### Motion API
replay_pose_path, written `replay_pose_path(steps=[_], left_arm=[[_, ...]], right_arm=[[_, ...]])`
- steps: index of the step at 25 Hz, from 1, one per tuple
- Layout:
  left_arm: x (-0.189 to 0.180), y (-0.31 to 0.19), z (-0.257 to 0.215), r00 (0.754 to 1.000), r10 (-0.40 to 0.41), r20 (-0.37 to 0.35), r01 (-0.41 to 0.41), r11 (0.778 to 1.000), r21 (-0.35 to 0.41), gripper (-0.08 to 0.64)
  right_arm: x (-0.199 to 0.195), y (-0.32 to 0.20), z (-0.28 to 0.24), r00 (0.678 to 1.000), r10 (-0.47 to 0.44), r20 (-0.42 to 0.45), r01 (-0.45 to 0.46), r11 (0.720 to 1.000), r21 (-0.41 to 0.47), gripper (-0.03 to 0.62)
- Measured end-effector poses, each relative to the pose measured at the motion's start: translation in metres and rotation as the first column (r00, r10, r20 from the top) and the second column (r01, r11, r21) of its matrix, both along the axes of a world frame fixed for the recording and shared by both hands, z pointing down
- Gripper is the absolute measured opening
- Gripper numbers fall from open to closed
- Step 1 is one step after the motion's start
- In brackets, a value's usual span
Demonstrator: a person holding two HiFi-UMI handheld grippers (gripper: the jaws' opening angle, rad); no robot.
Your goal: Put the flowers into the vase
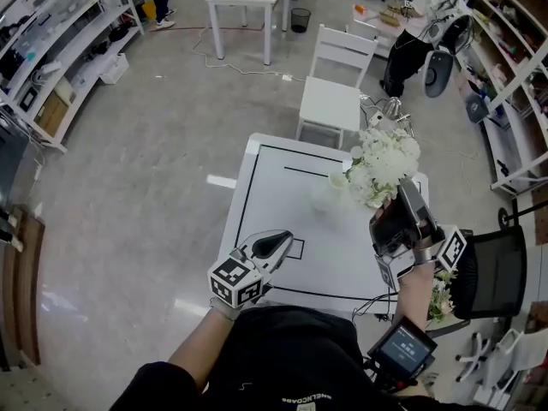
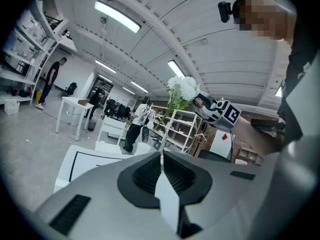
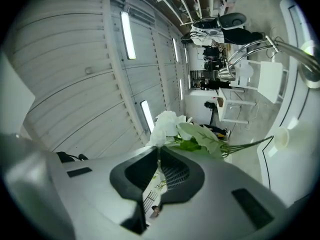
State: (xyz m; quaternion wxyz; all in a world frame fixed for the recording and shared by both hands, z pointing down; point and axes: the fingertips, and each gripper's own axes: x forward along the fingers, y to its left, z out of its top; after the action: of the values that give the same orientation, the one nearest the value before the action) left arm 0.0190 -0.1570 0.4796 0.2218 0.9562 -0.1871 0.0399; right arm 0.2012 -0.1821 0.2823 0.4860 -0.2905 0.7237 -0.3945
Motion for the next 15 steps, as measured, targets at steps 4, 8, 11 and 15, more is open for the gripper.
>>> replay_pose_path(steps=[4,8,11,15], left_arm=[[0.010,0.003,-0.003,1.000,0.015,0.001,-0.015,1.000,0.001,0.005],[0.006,0.004,0.006,1.000,0.016,0.009,-0.016,1.000,0.001,0.005],[0.008,0.009,0.006,1.000,0.005,0.016,-0.004,1.000,-0.010,0.005],[0.013,0.014,0.008,1.000,-0.005,0.029,0.006,1.000,-0.029,0.005]], right_arm=[[0.014,0.003,0.003,0.999,0.015,0.028,-0.015,1.000,-0.010,0.028],[0.014,0.000,0.023,0.999,0.016,0.049,-0.015,0.999,-0.030,0.028],[0.017,-0.003,0.033,0.999,0.001,0.055,0.002,0.999,-0.051,0.028],[0.023,-0.011,0.050,0.998,-0.013,0.061,0.018,0.995,-0.094,0.028]])
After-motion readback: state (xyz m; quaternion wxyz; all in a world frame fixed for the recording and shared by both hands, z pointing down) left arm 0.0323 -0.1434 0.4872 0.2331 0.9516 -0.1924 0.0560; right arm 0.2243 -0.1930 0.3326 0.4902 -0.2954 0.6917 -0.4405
